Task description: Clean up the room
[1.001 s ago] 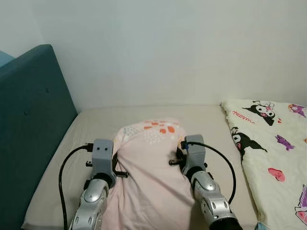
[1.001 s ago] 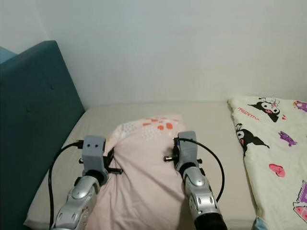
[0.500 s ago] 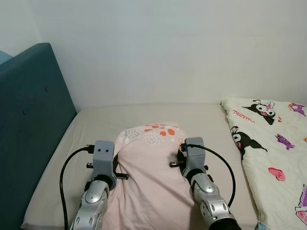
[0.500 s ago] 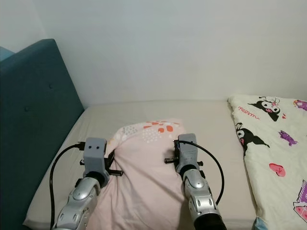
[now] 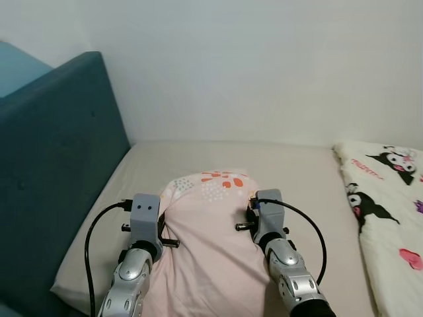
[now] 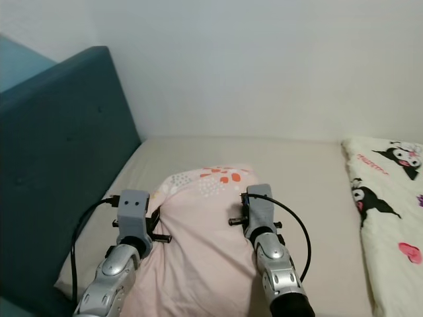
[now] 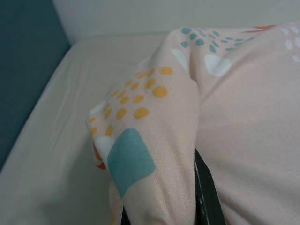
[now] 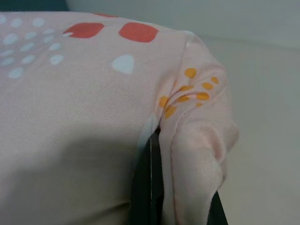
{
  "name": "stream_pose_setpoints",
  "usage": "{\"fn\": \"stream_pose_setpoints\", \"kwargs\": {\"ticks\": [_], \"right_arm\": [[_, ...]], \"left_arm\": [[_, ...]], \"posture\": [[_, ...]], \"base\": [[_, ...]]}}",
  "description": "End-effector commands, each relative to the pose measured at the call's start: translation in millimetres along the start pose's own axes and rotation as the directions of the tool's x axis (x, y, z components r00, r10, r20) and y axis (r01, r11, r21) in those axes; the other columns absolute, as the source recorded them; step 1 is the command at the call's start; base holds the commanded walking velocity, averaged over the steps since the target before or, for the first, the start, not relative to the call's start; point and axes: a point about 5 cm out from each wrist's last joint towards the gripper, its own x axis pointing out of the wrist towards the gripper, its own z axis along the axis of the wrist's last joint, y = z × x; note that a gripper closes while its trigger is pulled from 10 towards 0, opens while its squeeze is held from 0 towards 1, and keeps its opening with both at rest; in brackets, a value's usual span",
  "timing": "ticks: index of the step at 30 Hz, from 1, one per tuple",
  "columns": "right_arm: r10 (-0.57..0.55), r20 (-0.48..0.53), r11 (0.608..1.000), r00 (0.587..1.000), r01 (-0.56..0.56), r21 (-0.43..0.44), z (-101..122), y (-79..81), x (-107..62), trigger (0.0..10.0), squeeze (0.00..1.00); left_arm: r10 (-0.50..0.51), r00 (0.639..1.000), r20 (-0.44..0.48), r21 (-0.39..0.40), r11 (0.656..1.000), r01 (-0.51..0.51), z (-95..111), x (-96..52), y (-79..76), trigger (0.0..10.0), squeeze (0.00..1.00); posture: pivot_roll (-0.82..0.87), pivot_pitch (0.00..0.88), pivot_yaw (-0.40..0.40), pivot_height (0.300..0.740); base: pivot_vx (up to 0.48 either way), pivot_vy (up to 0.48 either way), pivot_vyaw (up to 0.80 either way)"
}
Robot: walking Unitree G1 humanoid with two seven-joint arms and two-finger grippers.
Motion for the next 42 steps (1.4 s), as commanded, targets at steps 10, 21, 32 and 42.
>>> {"fn": "stream_pose_setpoints", "kwargs": {"ticks": [10, 21, 32, 42], "right_arm": [[-0.031, 0.037, 0.999, 0.999, 0.032, -0.018, 7, -6.5, 3.0, 10.0, 0.0], [-0.069, 0.045, 0.997, 0.997, 0.068, 0.03, 7, -10.6, 1.9, 10.0, 0.0], [-0.077, 0.052, 0.997, 0.996, 0.076, 0.032, 7, -10.8, 1.5, 10.0, 0.0], [-0.096, 0.061, 0.994, 0.993, 0.093, 0.057, 7, -13.2, 0.2, 10.0, 0.0]], "left_arm": [[0.017, 0.999, 0.046, 0.01, 1.0, -0.018, 10, 0.3, 4.6, 10.0, 0.0], [0.002, 0.999, 0.052, 0.023, 1.0, -0.003, 11, 1.2, 4.4, 10.0, 0.0], [-0.01, 0.999, 0.046, 0.028, 1.0, 0.009, 12, 2.5, 3.0, 10.0, 0.0], [-0.021, 0.999, 0.048, 0.025, 1.0, 0.02, 13, 4.4, 1.8, 10.0, 0.0]], "posture": [[0.05, 0.008, -0.006, 0.74], [0.05, 0.012, -0.002, 0.74], [0.05, 0.014, 0.005, 0.74], [0.04, 0.014, 0.012, 0.74]], "base": [[0.0, 0.0, 0.8], [0.0, 0.0, 0.15], [0.0, 0.0, 0.0], [0.0, 0.0, -0.56]]}}
